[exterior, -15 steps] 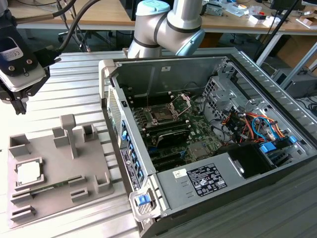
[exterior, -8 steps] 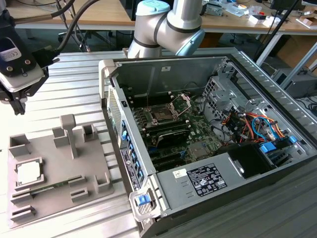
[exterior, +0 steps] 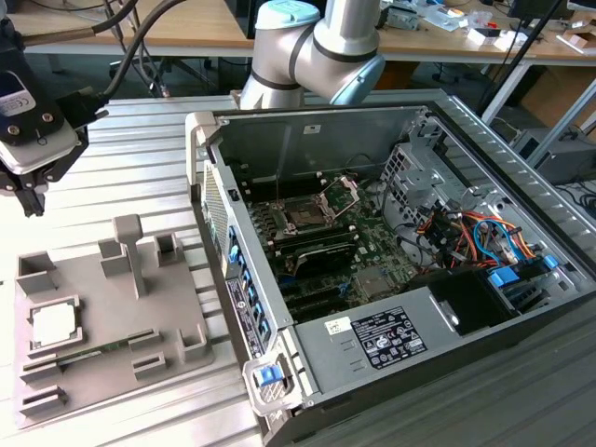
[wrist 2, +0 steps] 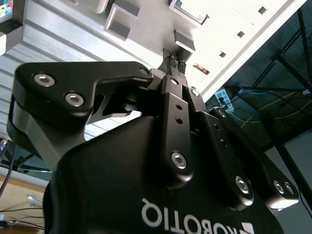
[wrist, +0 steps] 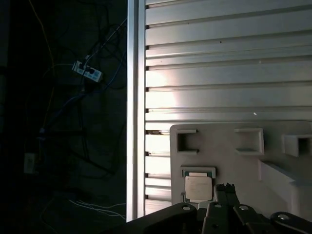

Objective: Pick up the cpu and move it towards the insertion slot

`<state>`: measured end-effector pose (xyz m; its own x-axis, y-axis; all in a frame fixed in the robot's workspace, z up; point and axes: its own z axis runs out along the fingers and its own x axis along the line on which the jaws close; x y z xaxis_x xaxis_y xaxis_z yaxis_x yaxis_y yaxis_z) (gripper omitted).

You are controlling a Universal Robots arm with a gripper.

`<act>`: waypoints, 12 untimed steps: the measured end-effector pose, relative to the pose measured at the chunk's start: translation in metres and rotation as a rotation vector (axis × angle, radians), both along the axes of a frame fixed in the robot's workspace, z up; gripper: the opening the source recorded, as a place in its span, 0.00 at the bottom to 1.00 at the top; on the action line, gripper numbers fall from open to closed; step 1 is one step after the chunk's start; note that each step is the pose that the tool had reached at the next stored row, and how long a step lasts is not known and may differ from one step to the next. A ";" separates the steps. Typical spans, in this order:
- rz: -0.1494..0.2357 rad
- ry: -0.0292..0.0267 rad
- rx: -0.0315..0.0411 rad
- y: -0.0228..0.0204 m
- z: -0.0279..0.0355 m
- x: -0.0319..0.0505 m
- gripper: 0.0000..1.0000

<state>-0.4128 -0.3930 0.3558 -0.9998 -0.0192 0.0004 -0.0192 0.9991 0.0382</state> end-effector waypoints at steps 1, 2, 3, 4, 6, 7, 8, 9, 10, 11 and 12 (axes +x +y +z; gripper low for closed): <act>0.000 0.0000 -0.0001 0.0000 -0.0001 -0.0006 0.11; 0.000 0.0001 0.0000 0.0000 -0.0001 -0.0009 0.11; 0.000 0.0000 0.0000 0.0000 -0.0002 -0.0012 0.11; 0.000 0.0000 0.0000 0.0000 -0.0003 -0.0017 0.11; 0.000 0.0001 -0.0001 0.0000 -0.0003 -0.0024 0.11; 0.000 0.0001 0.0000 0.0000 -0.0004 -0.0029 0.11; 0.000 0.0001 -0.0001 0.0000 -0.0005 -0.0033 0.11; 0.000 0.0000 0.0000 0.0000 -0.0005 -0.0036 0.11; 0.000 0.0001 0.0000 0.0000 -0.0006 -0.0043 0.11; 0.000 0.0001 0.0000 0.0000 -0.0007 -0.0048 0.11; 0.000 0.0001 0.0000 0.0000 -0.0007 -0.0052 0.11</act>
<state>-0.4180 -0.3930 0.3551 -0.9998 -0.0191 0.0005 -0.0191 0.9991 0.0382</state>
